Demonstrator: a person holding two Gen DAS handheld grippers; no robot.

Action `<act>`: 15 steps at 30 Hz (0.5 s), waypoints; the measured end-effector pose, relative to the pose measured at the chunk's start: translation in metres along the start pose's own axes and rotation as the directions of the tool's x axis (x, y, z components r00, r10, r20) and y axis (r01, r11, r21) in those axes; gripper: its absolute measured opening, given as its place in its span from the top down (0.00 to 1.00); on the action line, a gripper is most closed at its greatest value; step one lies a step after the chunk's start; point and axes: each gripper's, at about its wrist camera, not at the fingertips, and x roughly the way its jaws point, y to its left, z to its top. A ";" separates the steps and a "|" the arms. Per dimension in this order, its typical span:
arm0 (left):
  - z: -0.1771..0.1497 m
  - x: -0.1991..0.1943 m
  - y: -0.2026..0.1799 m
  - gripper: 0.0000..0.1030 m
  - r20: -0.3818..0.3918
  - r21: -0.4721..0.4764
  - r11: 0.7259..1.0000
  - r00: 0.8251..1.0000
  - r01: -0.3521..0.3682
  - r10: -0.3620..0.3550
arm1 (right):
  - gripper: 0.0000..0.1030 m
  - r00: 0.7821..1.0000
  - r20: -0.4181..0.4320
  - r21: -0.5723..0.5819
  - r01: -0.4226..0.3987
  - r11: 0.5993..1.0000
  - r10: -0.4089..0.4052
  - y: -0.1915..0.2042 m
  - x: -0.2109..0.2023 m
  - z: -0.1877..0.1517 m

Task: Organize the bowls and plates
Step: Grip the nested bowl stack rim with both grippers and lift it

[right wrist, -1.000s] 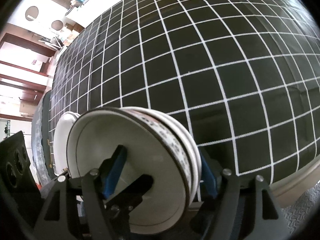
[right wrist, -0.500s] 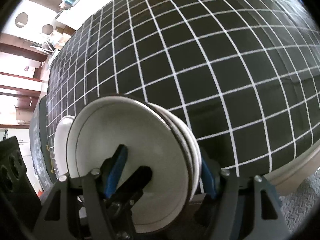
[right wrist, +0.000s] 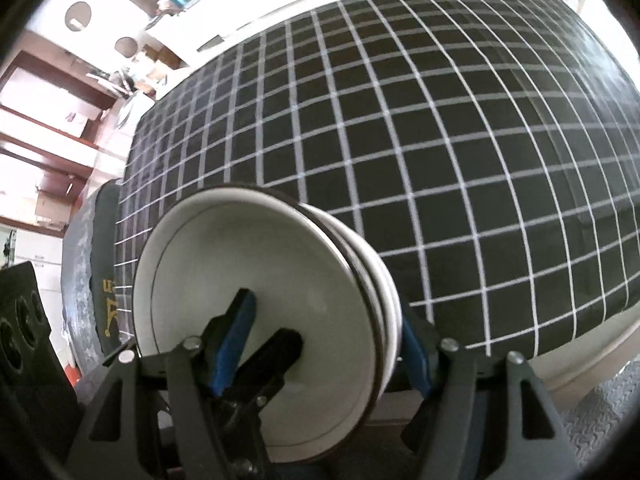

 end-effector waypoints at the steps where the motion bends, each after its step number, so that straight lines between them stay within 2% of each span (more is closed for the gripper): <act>1: 0.000 -0.005 0.007 0.41 0.006 -0.006 1.000 1.000 -0.006 0.006 | 0.31 1.000 0.000 -0.009 -0.003 1.000 0.003 0.006 0.001 0.000; 8: -0.002 -0.026 0.058 0.41 0.026 -0.070 0.996 0.998 -0.050 0.052 | 0.31 0.999 -0.026 -0.083 -0.032 0.996 0.030 0.057 0.021 0.003; 15: -0.010 -0.023 0.107 0.41 0.008 -0.144 0.987 0.997 -0.074 0.076 | 0.31 0.996 -0.081 -0.134 -0.036 0.990 0.025 0.098 0.062 0.002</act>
